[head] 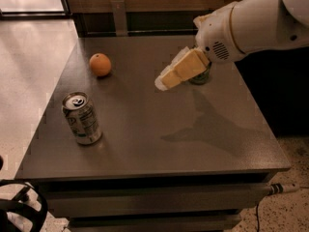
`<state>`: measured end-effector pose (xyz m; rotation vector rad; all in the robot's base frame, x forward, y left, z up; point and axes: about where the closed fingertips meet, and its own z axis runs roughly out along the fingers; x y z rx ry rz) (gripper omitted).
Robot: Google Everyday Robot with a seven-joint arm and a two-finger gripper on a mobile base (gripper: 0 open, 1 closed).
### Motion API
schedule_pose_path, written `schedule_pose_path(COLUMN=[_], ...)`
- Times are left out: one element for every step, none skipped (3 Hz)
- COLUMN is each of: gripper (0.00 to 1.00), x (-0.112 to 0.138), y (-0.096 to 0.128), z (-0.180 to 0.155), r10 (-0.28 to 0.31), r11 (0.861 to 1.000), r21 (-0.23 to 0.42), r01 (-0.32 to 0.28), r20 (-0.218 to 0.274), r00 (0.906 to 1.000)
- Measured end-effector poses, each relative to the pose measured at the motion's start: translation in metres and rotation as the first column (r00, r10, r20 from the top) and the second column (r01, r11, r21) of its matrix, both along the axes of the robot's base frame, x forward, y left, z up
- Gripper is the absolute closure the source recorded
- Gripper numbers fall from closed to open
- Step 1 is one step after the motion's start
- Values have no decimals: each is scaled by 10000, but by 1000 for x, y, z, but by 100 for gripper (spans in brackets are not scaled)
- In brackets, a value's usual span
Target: Pick orange
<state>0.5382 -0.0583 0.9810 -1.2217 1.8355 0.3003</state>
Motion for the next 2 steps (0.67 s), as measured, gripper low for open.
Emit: schedule_pose_path(gripper=[0, 0], x=[15, 44], y=[21, 61], z=[-5, -18], r10=[206, 473], r11=[9993, 9915], r21=[299, 1192], r01=[-210, -526], r20=[135, 474], r00=[9997, 9978])
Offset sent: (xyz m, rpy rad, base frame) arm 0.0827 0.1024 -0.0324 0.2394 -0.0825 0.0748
